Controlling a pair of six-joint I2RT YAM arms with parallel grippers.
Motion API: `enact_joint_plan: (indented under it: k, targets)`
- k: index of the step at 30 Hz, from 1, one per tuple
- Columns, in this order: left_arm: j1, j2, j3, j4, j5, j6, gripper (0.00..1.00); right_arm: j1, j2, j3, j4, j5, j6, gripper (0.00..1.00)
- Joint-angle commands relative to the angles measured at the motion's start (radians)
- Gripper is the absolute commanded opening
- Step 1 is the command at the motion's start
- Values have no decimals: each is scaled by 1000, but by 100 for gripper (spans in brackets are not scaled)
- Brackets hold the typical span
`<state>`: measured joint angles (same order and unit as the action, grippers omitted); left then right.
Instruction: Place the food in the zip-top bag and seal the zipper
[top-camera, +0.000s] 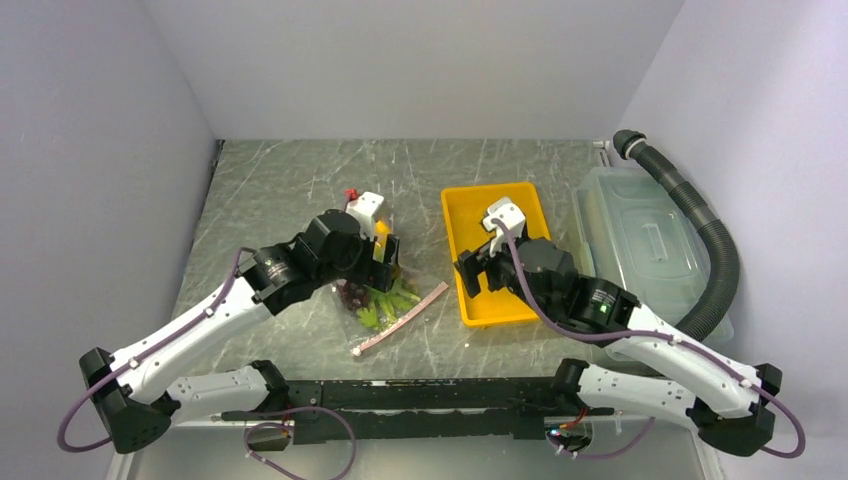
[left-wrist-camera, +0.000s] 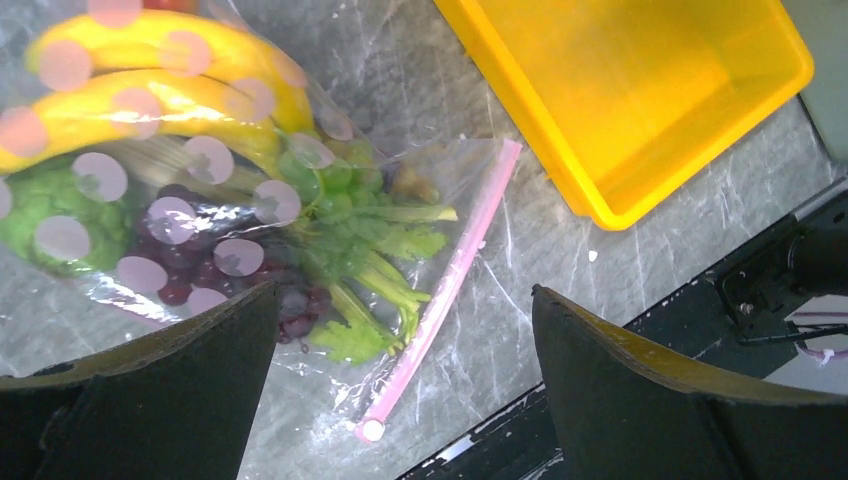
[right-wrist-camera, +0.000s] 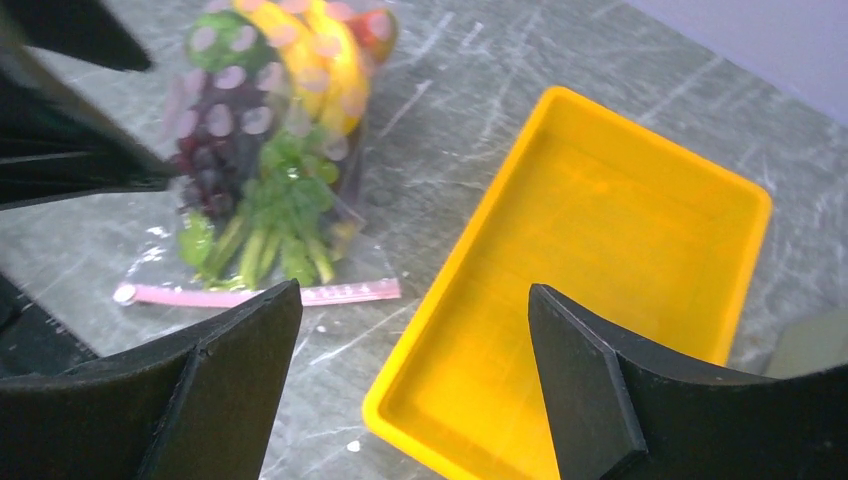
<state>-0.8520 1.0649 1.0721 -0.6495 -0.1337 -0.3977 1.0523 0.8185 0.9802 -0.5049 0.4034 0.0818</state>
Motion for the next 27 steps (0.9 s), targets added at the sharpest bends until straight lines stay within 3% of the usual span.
enact_joint_plan:
  k: [1, 9, 18, 27]
  targets:
    - [25, 0, 64, -78, -55, 11, 100, -105, 33, 10, 32, 17, 47, 88]
    - [219, -19, 106, -87, 13, 65, 100, -322, 76, 27, -3, -86, 116, 90]
    - [313, -93, 144, -86, -38, 135, 100, -561, 2, -55, 23, -205, 219, 93]
    - [317, -276, 46, -7, -74, 191, 100, -594, -171, -215, 131, -230, 179, 97]
